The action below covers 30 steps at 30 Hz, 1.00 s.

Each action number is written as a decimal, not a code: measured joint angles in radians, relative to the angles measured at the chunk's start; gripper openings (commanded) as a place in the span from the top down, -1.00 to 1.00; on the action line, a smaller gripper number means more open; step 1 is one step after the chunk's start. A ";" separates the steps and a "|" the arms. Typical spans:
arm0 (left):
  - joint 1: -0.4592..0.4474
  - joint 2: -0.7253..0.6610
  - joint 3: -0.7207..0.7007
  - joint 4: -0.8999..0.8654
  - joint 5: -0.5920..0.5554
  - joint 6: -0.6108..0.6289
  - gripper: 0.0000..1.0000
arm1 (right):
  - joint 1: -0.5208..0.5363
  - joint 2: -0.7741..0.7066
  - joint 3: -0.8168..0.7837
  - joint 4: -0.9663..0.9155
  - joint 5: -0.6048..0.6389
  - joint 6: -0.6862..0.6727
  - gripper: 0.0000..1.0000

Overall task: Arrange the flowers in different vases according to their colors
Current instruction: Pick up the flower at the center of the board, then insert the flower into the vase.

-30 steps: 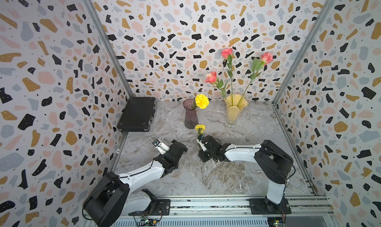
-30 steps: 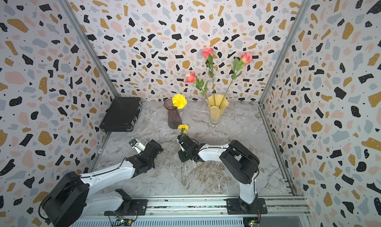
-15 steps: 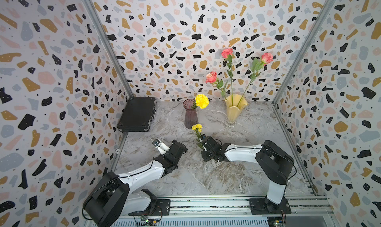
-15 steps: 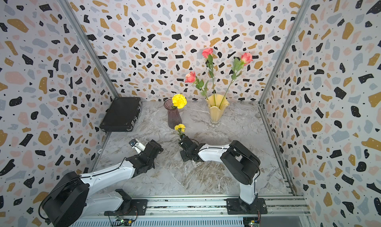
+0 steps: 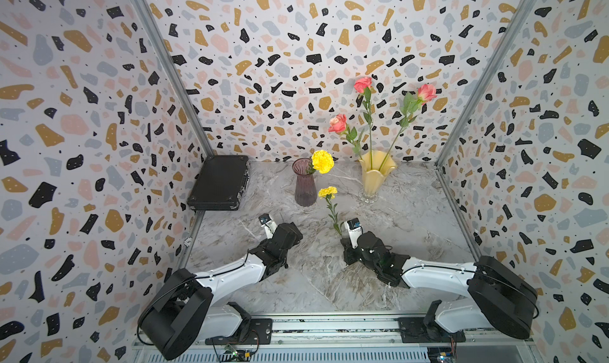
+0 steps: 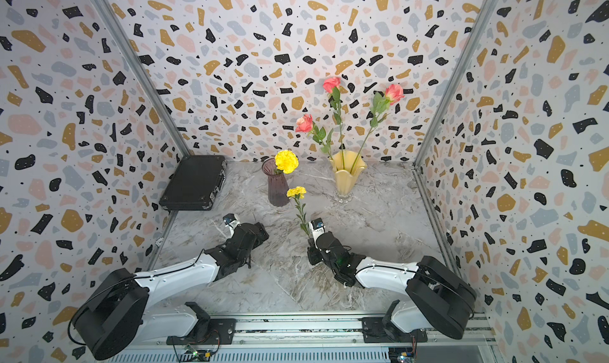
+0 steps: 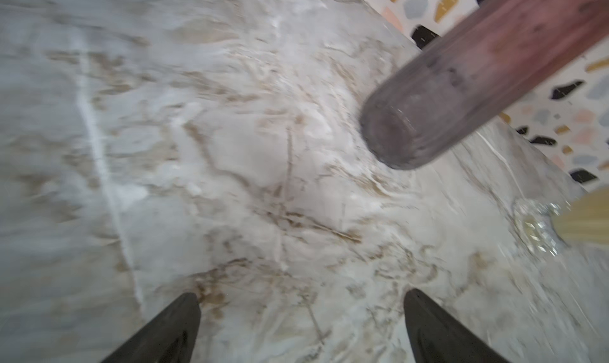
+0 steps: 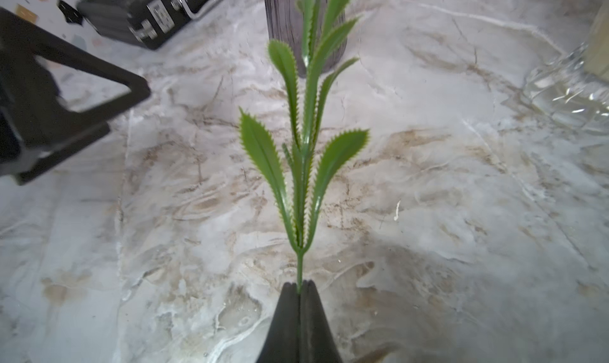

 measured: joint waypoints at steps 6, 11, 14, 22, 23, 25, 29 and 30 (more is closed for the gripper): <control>0.000 0.038 0.035 0.047 0.104 0.078 -0.99 | 0.000 -0.045 -0.018 0.107 0.008 -0.042 1.00; 0.000 0.038 0.035 0.066 0.116 0.073 -0.99 | 0.000 -0.146 -0.077 0.170 0.015 -0.084 1.00; 0.000 0.031 0.034 0.050 0.083 0.040 -0.99 | 0.000 -0.188 -0.103 0.205 -0.005 -0.097 1.00; 0.000 -0.029 0.031 -0.076 -0.093 -0.121 -0.99 | 0.024 -0.142 -0.076 0.230 -0.117 -0.106 1.00; 0.000 -0.042 0.024 -0.088 -0.122 -0.157 -0.99 | 0.030 -0.134 -0.064 0.225 -0.125 -0.106 1.00; 0.000 -0.061 0.003 -0.113 -0.177 -0.235 -0.99 | 0.038 -0.123 -0.026 0.201 -0.143 -0.107 1.00; 0.000 -0.071 -0.055 -0.142 -0.259 -0.357 -0.99 | 0.043 -0.078 0.157 0.112 -0.202 -0.124 1.00; 0.001 -0.071 -0.063 -0.152 -0.269 -0.378 -0.99 | 0.043 -0.062 0.206 0.102 -0.215 -0.129 1.00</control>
